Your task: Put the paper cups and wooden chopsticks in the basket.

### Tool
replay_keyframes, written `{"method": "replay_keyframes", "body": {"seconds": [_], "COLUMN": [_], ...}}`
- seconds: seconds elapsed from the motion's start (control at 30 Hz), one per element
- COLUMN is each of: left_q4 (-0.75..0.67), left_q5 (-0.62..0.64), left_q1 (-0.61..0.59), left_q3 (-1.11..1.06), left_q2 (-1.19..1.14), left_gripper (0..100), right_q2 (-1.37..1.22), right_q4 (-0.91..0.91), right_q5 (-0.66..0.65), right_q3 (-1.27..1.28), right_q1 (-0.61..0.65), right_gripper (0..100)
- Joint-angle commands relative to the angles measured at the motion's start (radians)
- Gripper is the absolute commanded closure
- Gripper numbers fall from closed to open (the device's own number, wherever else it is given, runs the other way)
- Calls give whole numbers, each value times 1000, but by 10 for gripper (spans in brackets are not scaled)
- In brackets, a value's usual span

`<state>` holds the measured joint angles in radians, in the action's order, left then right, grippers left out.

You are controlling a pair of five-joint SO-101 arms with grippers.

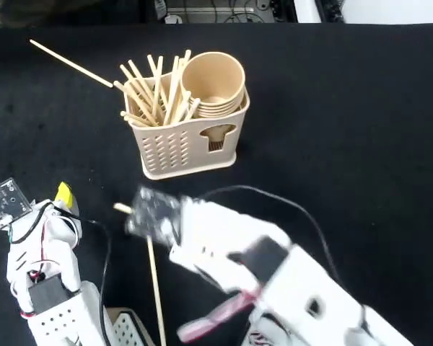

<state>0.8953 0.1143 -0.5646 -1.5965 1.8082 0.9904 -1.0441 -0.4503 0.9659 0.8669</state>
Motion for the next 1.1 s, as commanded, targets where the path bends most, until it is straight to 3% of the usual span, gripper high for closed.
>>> {"method": "replay_keyframes", "body": {"seconds": [0.0, 0.1, 0.23, 0.4, 0.7, 1.07], "left_q4": [3, 3, 3, 3, 3, 3], "left_q5": [-8, -8, -8, -8, -8, -9], "left_q1": [-2, -2, -2, -2, -1, -1], "left_q3": [5, -5, -8, -8, -10, -10], "left_q2": [9, 9, 9, 9, 9, 9], "left_gripper": [783, 784, 784, 784, 784, 785], "right_q2": [240, 248, 254, 225, 2, -366], "right_q4": [9, 80, 443, 1036, 1702, 1932], "right_q5": [31, 163, 408, 417, 417, 416], "right_q3": [-88, -127, -117, -68, 128, 176], "right_q1": [32, 20, 18, -31, -229, -302], "right_gripper": [988, 987, 987, 987, 987, 987]}}
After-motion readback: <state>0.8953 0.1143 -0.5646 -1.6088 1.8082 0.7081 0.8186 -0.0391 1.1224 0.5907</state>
